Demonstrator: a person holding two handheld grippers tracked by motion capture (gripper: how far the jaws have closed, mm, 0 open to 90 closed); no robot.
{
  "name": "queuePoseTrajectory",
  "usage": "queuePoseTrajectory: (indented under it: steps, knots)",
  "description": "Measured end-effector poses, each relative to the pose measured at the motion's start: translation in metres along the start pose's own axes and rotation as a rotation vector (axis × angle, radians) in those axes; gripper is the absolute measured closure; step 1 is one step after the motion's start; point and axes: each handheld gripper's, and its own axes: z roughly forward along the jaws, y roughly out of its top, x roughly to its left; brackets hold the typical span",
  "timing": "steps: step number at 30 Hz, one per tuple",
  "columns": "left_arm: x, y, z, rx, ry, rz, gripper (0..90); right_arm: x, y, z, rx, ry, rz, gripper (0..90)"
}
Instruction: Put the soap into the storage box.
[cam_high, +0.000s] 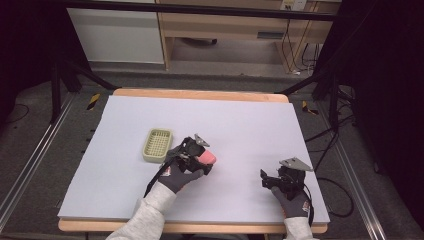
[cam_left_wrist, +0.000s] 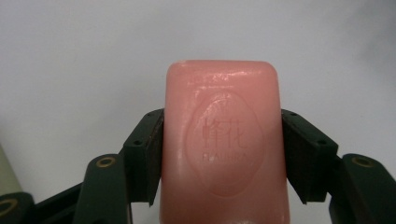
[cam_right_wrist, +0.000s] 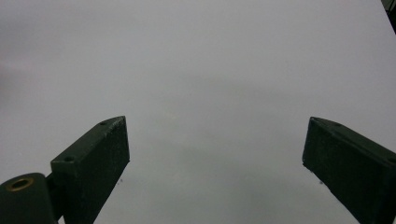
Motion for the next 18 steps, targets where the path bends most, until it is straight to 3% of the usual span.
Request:
queuePoseTrajectory:
  steps: [18]
  knots:
    - [0.033,-0.017,-0.027,-0.048,0.037,-0.077,37.4,0.0,0.0,0.0,-0.003,-0.005,-0.004,7.6]
